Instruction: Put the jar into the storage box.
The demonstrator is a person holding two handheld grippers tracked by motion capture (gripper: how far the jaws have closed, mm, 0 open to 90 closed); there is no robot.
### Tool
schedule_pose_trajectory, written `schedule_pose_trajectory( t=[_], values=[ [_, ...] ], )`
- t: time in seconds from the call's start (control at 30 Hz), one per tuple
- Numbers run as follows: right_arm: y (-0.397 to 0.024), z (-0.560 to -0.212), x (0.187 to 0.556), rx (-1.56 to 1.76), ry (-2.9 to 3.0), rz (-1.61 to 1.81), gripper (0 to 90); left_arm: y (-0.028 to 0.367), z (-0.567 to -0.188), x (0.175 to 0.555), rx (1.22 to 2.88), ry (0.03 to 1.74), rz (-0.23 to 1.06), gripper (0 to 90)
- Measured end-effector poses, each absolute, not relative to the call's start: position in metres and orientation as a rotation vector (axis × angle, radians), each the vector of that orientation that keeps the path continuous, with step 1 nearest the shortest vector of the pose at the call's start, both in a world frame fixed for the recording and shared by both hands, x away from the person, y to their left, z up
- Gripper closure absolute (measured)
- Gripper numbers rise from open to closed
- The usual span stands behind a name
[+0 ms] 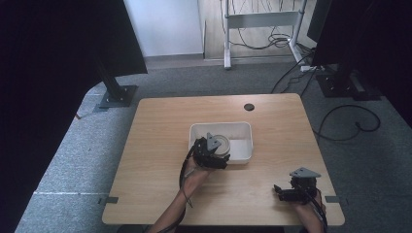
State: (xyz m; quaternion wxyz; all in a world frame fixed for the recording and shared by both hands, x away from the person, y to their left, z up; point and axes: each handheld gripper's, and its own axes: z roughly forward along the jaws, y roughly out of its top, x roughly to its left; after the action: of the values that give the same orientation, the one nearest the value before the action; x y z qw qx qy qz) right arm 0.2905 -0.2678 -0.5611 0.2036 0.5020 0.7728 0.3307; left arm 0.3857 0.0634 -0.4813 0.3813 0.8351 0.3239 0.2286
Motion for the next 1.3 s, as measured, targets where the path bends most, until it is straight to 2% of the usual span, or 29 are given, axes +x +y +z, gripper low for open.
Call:
schedule_pose_trajectory(
  t=[1.3],
  values=[
    [-0.268,-0.561,0.29,1.4,2.157,0.923,0.7,0.052,-0.515,0.411,2.112,0.943,0.61,10.2]
  ],
)
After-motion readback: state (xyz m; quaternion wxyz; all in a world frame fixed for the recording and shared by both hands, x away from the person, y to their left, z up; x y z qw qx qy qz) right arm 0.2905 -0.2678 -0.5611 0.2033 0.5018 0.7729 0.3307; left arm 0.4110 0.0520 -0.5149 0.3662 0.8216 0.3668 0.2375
